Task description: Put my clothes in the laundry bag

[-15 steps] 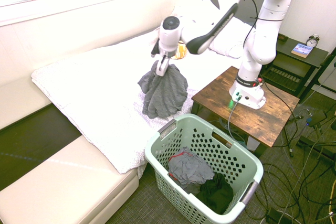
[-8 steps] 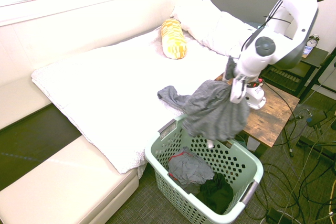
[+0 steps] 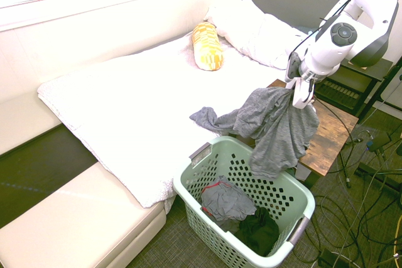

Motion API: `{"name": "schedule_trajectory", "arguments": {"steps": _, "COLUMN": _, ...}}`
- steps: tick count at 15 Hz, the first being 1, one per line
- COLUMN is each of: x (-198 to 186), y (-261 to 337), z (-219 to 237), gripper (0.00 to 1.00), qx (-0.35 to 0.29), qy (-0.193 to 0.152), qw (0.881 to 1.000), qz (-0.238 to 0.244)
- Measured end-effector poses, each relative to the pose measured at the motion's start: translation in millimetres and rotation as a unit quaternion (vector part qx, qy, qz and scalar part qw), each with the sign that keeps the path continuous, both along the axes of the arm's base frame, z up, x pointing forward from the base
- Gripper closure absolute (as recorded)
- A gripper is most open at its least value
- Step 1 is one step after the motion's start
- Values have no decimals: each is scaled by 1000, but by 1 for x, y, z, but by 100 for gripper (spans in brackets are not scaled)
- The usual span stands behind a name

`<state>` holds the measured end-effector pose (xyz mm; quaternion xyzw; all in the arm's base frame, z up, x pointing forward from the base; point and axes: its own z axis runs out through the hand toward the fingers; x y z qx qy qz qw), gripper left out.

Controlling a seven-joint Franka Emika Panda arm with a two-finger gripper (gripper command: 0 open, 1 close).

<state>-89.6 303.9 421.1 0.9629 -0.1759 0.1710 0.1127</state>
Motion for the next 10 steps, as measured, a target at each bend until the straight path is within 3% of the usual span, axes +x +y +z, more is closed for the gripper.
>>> {"name": "schedule_trajectory", "arguments": {"steps": 10, "x": 6, "y": 3, "z": -1, "gripper": 0, "qx": -5, "qy": -2, "qw": 1000, "qz": 2}}
